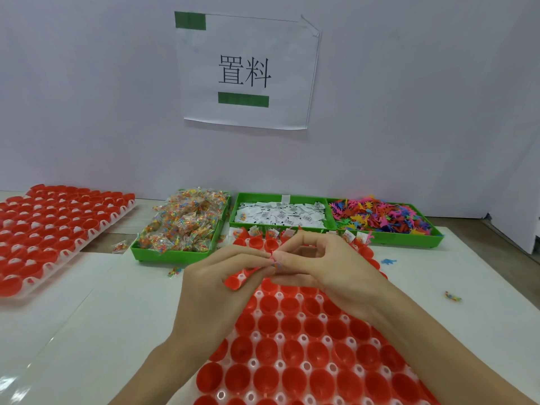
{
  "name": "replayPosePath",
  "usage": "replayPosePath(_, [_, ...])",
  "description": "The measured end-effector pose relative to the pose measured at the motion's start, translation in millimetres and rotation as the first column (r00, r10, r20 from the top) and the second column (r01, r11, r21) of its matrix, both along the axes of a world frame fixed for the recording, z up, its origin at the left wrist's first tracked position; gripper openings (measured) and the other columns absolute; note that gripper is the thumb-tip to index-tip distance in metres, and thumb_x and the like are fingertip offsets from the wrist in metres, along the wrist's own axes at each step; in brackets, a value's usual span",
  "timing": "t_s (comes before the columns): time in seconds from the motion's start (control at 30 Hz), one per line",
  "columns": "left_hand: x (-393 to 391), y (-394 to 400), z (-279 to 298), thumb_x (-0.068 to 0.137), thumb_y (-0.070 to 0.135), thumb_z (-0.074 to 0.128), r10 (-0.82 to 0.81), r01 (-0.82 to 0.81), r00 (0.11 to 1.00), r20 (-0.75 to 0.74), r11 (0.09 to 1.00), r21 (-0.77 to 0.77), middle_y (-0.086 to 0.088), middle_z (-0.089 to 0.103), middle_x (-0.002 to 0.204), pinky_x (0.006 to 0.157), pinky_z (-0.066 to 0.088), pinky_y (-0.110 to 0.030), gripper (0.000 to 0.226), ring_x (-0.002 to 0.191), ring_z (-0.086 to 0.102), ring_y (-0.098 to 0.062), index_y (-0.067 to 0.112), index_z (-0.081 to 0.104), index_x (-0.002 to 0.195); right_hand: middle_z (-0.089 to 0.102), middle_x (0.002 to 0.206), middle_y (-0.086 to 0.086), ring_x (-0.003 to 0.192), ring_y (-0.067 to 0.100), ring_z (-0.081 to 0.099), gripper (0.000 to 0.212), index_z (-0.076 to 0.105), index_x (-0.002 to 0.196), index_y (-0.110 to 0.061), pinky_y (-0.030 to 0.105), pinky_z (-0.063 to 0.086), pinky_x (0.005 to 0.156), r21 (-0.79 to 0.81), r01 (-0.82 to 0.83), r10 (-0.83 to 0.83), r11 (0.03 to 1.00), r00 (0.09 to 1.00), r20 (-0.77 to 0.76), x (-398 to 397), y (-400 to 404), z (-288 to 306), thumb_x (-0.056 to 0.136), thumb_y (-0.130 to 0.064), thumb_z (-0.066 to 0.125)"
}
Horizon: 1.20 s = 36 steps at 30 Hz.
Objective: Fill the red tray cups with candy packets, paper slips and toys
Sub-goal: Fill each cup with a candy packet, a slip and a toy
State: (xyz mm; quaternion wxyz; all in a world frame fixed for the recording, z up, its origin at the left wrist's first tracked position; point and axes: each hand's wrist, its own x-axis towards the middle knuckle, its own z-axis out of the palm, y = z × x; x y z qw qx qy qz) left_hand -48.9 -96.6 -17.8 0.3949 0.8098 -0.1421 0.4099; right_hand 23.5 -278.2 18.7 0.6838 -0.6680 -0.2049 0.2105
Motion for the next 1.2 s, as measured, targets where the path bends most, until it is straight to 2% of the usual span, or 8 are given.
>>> replayPosePath(0.17, [0,4,-8,0.081,0.002,0.085,0.071,-0.100,0.985,0.158,0.977,0.186,0.003,0.078,0.107,0.088,0.058,-0.026,0.020,0.096,0.074,-0.009,0.009,0.082,0.099,0.074,0.092,0.025,0.091,0.034,0.076,0.015,0.073,0.094,0.005,0.039,0.063,0.081,0.052,0.094,-0.097,0.994,0.993,0.067,-5,6,-3,0.088,-0.007,0.078])
replayPosePath(0.33, [-2,7,-16,0.085,0.004,0.077,0.087,-0.149,0.981,0.176,0.914,0.378,-0.001,0.075,0.119,0.095,0.056,-0.026,0.029,0.107,0.072,-0.013,0.008,0.079,0.114,0.075,0.086,0.021,0.084,0.033,0.077,0.009,0.072,0.093,0.003,0.039,0.064,0.076,0.070,0.187,-0.193,0.980,0.976,0.097,-9,11,-6,0.090,-0.004,0.075])
replayPosePath(0.57, [-1,6,-17,0.090,0.001,0.073,0.051,-0.127,0.980,0.191,0.903,0.411,-0.004,0.073,0.118,0.092,0.056,-0.033,0.022,0.105,0.069,-0.022,0.003,0.077,0.112,0.075,0.085,0.023,0.082,0.033,0.078,0.008,0.069,0.095,0.005,0.034,0.064,0.072,0.083,0.181,-0.182,0.980,0.983,-0.002,-11,13,-6,0.093,-0.002,0.070])
replayPosePath(0.7, [0,3,-12,0.089,0.005,0.076,0.011,-0.063,0.986,0.166,0.950,0.307,-0.001,0.074,0.107,0.088,0.057,-0.031,0.013,0.100,0.070,-0.017,0.004,0.080,0.102,0.075,0.083,0.016,0.078,0.031,0.078,0.006,0.067,0.096,0.002,0.037,0.064,0.071,0.029,0.190,-0.192,0.981,0.975,0.109,-9,11,-8,0.094,-0.004,0.070])
replayPosePath(0.77, [0,3,-9,0.087,0.005,0.080,0.001,-0.045,0.985,0.171,0.967,0.253,0.001,0.075,0.102,0.086,0.057,-0.029,0.010,0.097,0.071,-0.014,0.006,0.081,0.096,0.073,0.088,0.012,0.077,0.028,0.077,0.004,0.066,0.095,-0.004,0.039,0.065,0.070,-0.009,0.188,-0.179,0.982,0.949,0.260,-8,9,-8,0.095,-0.004,0.069])
replayPosePath(0.9, [-1,0,-2,0.081,0.005,0.087,-0.028,0.005,0.989,0.145,0.988,0.154,0.007,0.075,0.097,0.083,0.056,-0.029,0.011,0.094,0.071,-0.010,0.010,0.081,0.089,0.073,0.088,0.001,0.078,0.017,0.076,0.008,0.065,0.094,-0.014,0.029,0.063,0.070,-0.116,0.187,-0.094,0.975,0.831,0.548,-8,8,-7,0.096,-0.006,0.069])
replayPosePath(1.07, [-4,2,7,0.081,0.014,0.088,-0.108,0.103,0.994,-0.024,0.985,-0.137,0.008,0.078,0.091,0.083,0.058,-0.028,0.010,0.090,0.075,-0.015,0.018,0.081,0.088,0.075,0.080,0.000,0.071,0.016,0.076,0.011,0.067,0.094,-0.016,0.029,0.063,0.066,-0.113,0.322,-0.207,0.940,0.799,0.564,8,1,-2,0.094,-0.005,0.070])
replayPosePath(1.2, [2,11,12,0.076,0.006,0.087,-0.226,0.078,0.947,-0.229,0.852,-0.518,-0.003,0.080,0.084,0.076,0.060,-0.021,0.014,0.083,0.079,-0.019,0.015,0.081,0.084,0.075,0.074,0.003,0.059,0.015,0.074,0.004,0.068,0.095,-0.013,0.020,0.057,0.055,-0.213,0.536,-0.356,0.817,0.760,0.544,67,-34,13,0.095,-0.010,0.071])
